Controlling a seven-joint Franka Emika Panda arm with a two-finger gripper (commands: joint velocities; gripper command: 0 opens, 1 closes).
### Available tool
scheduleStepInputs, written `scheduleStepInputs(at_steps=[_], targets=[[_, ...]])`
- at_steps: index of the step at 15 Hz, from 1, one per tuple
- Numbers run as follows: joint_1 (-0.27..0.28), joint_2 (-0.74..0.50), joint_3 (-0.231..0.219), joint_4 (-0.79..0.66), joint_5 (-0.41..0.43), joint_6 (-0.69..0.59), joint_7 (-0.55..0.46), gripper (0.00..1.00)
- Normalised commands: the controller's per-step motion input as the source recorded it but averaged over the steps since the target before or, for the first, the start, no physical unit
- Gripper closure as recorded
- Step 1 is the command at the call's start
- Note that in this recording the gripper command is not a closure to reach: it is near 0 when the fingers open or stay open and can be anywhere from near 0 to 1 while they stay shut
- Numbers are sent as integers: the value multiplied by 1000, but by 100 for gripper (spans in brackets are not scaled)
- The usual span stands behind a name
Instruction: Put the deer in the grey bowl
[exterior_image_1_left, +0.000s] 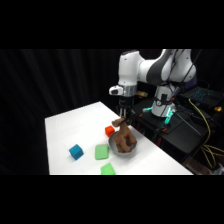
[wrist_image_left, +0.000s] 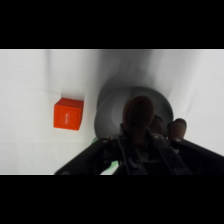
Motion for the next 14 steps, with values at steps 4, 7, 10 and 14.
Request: scheduleStepInputs(at_steps=[4,7,10,14], targets=[[-43,261,40,208,-73,173,-26,0],[-75,105,38,228,-234,-78,73,0],[-63,57,43,228,-183,-203,53,0],[-54,-13,33,210,-275,-313,154,0]])
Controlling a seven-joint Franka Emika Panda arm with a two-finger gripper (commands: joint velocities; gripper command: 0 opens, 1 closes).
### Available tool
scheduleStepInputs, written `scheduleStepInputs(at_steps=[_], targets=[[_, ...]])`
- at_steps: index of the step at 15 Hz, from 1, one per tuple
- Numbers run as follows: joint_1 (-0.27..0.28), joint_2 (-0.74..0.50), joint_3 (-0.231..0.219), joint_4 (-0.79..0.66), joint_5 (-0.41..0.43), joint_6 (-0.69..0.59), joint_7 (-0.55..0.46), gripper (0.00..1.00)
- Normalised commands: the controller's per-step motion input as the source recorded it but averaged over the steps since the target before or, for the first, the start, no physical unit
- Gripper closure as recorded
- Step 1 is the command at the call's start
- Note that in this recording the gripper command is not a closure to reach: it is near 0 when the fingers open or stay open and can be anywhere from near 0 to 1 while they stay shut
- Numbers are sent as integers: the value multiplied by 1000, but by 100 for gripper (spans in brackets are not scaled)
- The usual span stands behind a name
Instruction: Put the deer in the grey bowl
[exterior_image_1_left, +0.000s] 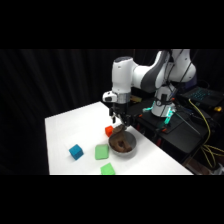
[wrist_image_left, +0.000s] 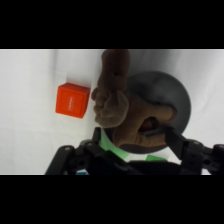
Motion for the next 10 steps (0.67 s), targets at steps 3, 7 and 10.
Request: scheduleStepInputs(at_steps=[3,7,10], targets=[[-52,-206,45,252,-77,-551,4,0],[-62,-328,32,379,86,-754,-79,0],[-74,-222,2,420,73,-660,-22,0]])
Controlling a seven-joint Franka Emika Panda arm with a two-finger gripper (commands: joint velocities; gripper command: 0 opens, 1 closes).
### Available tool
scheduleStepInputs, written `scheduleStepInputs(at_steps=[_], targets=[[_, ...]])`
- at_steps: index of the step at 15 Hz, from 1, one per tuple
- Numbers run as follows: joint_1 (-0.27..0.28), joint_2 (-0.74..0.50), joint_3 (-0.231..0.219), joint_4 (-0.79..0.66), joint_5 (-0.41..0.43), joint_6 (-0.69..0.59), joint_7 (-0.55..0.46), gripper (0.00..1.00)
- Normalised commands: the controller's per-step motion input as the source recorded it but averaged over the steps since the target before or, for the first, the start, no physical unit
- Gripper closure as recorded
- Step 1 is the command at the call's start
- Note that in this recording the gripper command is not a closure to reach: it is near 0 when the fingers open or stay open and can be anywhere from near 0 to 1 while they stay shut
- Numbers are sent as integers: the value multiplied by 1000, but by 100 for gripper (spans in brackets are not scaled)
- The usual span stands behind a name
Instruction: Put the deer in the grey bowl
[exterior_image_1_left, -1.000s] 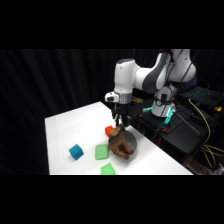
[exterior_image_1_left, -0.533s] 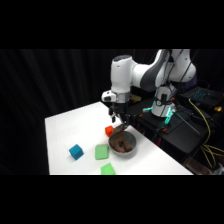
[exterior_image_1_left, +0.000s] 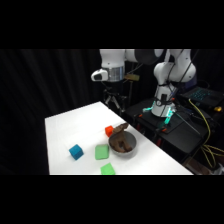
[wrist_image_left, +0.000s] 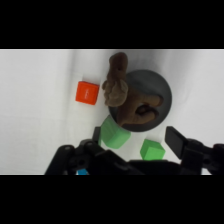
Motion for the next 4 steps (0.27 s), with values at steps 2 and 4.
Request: scheduleStepInputs(at_steps=[2,4], targets=[[-74,-93,10,374,-31,-414,124,0],[-60,-62,17,286,-44,-289,157,0]])
